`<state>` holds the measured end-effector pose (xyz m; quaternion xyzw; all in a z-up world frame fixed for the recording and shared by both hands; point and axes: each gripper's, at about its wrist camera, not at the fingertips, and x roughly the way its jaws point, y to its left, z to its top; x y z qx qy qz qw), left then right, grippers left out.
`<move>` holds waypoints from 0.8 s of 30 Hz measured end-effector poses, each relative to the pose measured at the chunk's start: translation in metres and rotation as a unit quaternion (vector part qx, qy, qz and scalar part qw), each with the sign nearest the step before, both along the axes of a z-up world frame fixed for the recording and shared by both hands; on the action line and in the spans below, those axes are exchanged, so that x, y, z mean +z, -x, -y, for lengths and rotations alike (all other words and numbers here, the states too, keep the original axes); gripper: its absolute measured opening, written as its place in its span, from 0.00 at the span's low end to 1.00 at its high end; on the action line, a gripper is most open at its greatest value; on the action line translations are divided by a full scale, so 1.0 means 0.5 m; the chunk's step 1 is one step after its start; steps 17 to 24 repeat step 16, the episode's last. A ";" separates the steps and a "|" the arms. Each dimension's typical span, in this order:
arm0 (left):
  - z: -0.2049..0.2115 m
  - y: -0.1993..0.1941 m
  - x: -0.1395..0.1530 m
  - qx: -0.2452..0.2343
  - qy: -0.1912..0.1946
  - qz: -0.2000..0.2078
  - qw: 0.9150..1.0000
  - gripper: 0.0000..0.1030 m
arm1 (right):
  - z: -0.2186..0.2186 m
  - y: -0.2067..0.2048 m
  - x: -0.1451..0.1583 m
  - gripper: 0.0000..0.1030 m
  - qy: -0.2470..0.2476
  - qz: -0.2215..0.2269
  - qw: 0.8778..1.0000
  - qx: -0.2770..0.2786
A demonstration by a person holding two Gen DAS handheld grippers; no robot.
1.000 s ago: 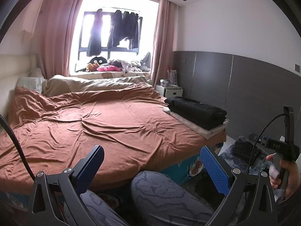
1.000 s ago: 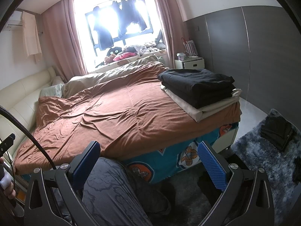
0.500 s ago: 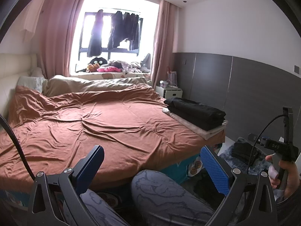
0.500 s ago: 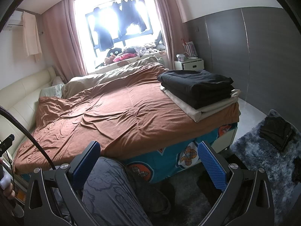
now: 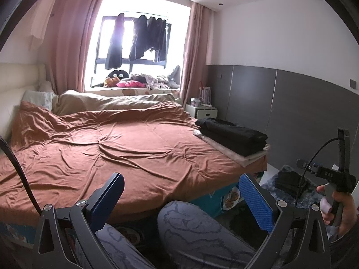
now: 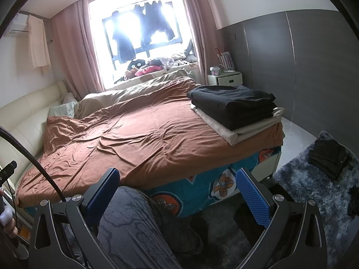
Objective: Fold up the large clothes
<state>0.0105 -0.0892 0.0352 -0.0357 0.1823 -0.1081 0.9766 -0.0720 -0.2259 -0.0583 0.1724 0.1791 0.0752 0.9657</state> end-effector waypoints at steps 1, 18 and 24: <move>0.001 0.003 0.000 0.001 0.000 0.001 1.000 1.00 | 0.003 0.000 -0.001 1.00 0.000 0.000 1.000 0.001; 0.004 0.028 0.003 0.005 0.002 0.007 1.000 1.00 | 0.005 0.007 -0.001 1.00 0.000 0.002 1.000 0.001; 0.004 0.028 0.003 0.005 0.002 0.007 1.000 1.00 | 0.005 0.007 -0.001 1.00 0.000 0.002 1.000 0.001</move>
